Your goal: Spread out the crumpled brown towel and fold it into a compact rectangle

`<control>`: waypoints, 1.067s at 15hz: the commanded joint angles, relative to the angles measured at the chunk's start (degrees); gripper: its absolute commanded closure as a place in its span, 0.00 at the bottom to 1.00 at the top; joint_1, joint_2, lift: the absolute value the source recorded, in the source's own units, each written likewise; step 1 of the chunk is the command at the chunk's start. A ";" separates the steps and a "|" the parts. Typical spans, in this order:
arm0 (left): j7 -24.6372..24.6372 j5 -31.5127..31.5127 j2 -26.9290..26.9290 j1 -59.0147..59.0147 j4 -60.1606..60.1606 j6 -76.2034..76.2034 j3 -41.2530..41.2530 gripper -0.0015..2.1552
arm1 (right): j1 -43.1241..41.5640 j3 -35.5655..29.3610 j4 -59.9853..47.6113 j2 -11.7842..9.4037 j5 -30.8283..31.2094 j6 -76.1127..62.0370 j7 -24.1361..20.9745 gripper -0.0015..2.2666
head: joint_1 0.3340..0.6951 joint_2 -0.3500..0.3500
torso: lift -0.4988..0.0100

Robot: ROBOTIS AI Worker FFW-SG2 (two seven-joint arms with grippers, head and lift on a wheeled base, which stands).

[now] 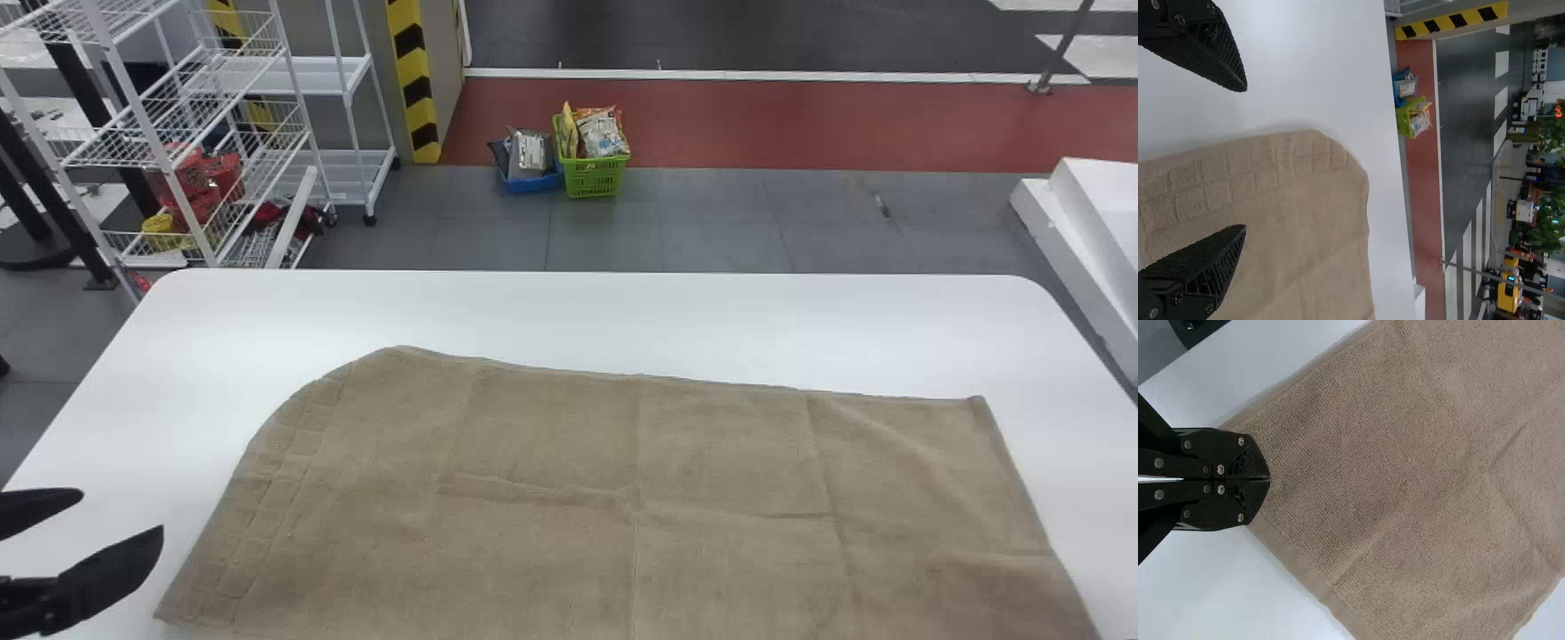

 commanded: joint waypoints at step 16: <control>6.24 -1.41 -1.05 -5.13 -0.41 3.87 -10.11 0.04 | -6.40 -21.10 -0.51 9.31 -27.16 1.07 0.27 0.00 | 1.00 0.31 | 0.73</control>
